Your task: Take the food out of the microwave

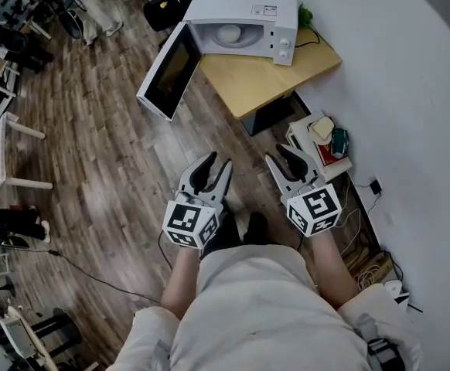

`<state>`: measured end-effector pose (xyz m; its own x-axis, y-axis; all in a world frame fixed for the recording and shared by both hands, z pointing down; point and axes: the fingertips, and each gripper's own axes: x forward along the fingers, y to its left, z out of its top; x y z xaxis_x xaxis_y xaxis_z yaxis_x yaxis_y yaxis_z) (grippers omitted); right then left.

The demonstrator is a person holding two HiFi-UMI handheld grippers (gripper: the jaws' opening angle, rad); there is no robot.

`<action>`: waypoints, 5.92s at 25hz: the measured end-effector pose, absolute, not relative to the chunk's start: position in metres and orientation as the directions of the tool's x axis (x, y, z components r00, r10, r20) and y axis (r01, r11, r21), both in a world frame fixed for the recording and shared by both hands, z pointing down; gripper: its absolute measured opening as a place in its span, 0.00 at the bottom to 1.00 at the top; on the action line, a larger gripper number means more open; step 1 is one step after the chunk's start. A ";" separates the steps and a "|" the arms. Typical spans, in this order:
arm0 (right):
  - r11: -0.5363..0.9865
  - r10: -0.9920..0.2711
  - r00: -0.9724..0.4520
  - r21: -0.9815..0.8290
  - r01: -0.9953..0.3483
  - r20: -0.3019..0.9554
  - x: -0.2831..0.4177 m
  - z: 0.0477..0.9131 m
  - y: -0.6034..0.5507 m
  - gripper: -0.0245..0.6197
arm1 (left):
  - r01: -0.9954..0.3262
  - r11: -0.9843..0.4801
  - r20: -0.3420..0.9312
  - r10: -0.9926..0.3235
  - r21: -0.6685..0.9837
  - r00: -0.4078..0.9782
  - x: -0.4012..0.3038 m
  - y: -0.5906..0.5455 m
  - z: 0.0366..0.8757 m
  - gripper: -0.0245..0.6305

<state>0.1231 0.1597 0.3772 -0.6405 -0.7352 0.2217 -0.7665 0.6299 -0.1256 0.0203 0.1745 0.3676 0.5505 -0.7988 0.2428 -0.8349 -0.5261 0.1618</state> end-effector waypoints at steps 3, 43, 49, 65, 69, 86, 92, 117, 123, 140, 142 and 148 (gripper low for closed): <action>0.628 -0.734 -0.642 -0.137 -0.766 0.221 0.119 0.380 0.154 0.33 | -0.828 -0.539 0.247 -0.791 0.153 0.560 0.019 0.169 0.370 0.28; 0.545 -0.793 -0.542 -0.076 -0.835 0.277 -0.002 0.378 -0.037 0.36 | -0.717 -0.688 0.269 -0.674 0.110 0.688 -0.088 -0.026 0.376 0.32; 0.496 -0.826 -0.477 -0.014 -0.868 0.300 -0.015 0.383 -0.056 0.36 | -0.673 -0.732 0.266 -0.631 0.106 0.728 -0.101 -0.046 0.378 0.32; 0.498 -0.817 -0.432 0.089 -0.863 0.383 -0.005 0.413 -0.115 0.35 | -0.671 -0.727 0.293 -0.617 0.144 0.731 -0.101 -0.081 0.398 0.32; 0.530 -0.800 -0.450 0.116 -0.840 0.398 -0.003 0.423 -0.142 0.35 | -0.694 -0.704 0.294 -0.639 0.148 0.711 -0.096 -0.097 0.398 0.32; 0.662 -0.728 -0.511 0.276 -0.697 0.457 0.007 0.486 -0.257 0.36 | -0.796 -0.587 0.320 -0.733 0.147 0.600 -0.070 -0.162 0.416 0.32; 0.675 -0.722 -0.488 0.341 -0.655 0.490 0.008 0.514 -0.293 0.36 | -0.820 -0.554 0.335 -0.753 0.142 0.566 -0.068 -0.174 0.428 0.32; 0.631 -0.775 -0.325 0.660 -0.407 0.541 0.007 0.598 -0.384 0.36 | -0.899 -0.414 0.362 -0.823 0.146 0.438 -0.086 -0.191 0.454 0.32; 0.615 -0.788 -0.289 0.695 -0.373 0.544 0.010 0.610 -0.397 0.35 | -0.905 -0.398 0.370 -0.826 0.154 0.426 -0.091 -0.189 0.459 0.32; 0.544 -0.834 -0.229 0.820 -0.181 0.503 0.007 0.630 -0.414 0.33 | -0.906 -0.387 0.375 -0.824 0.174 0.424 -0.084 -0.195 0.464 0.32; 0.534 -0.839 -0.225 0.830 -0.161 0.496 0.007 0.632 -0.415 0.32 | -0.906 -0.386 0.376 -0.824 0.173 0.423 -0.084 -0.195 0.464 0.32; 0.518 -0.848 -0.208 0.846 -0.130 0.487 0.007 0.637 -0.418 0.31 | -0.908 -0.380 0.380 -0.824 0.178 0.420 -0.084 -0.194 0.466 0.32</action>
